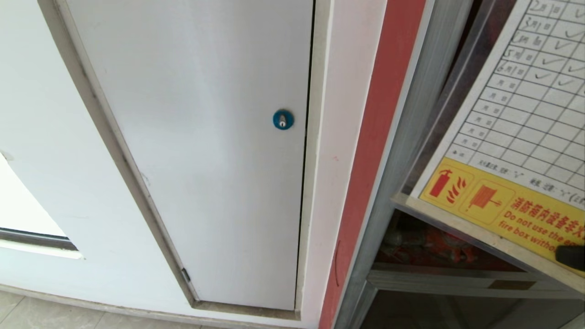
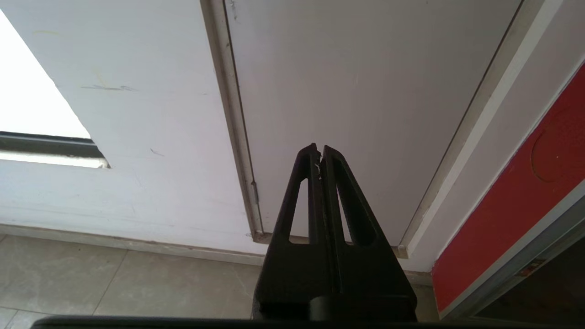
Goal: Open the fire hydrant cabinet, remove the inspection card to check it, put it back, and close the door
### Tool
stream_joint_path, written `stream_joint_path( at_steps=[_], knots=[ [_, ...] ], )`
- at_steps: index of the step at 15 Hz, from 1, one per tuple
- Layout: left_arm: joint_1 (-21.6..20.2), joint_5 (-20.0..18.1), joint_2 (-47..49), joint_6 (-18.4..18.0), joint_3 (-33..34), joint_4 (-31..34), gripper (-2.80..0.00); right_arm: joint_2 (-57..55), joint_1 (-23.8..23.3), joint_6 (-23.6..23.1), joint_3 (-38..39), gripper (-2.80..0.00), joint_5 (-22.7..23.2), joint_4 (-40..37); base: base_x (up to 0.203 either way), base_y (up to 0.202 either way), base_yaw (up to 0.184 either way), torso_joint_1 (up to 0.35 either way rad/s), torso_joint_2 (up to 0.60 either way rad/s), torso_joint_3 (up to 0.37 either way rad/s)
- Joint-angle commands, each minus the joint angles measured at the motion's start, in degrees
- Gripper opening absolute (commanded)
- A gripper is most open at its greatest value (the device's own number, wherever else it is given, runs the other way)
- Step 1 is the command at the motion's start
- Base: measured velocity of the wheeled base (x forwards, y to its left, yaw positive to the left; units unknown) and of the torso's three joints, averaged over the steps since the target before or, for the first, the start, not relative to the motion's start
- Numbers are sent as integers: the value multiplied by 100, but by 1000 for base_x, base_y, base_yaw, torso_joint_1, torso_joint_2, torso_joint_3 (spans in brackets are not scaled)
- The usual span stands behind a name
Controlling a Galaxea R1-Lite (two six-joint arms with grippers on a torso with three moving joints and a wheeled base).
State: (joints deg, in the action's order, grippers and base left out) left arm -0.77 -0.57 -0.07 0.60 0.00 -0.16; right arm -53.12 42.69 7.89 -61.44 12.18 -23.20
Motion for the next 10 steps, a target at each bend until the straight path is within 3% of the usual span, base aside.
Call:
stream_joint_path(
  at_steps=[1,7,10],
  knots=[
    [-2,-4,7,2,0,-2,-280,377,2,-117,-8,-280,-400,-204,0,0,0,0,0,0],
    [-2,-2,7,2,6,-2,-280,839,-5,-461,-50,-280,-1779,-663,0,0,0,0,0,0],
    [-2,3,7,2,1,-2,-280,1023,-6,-1034,-61,-280,-2527,-866,0,0,0,0,0,0]
  ],
)
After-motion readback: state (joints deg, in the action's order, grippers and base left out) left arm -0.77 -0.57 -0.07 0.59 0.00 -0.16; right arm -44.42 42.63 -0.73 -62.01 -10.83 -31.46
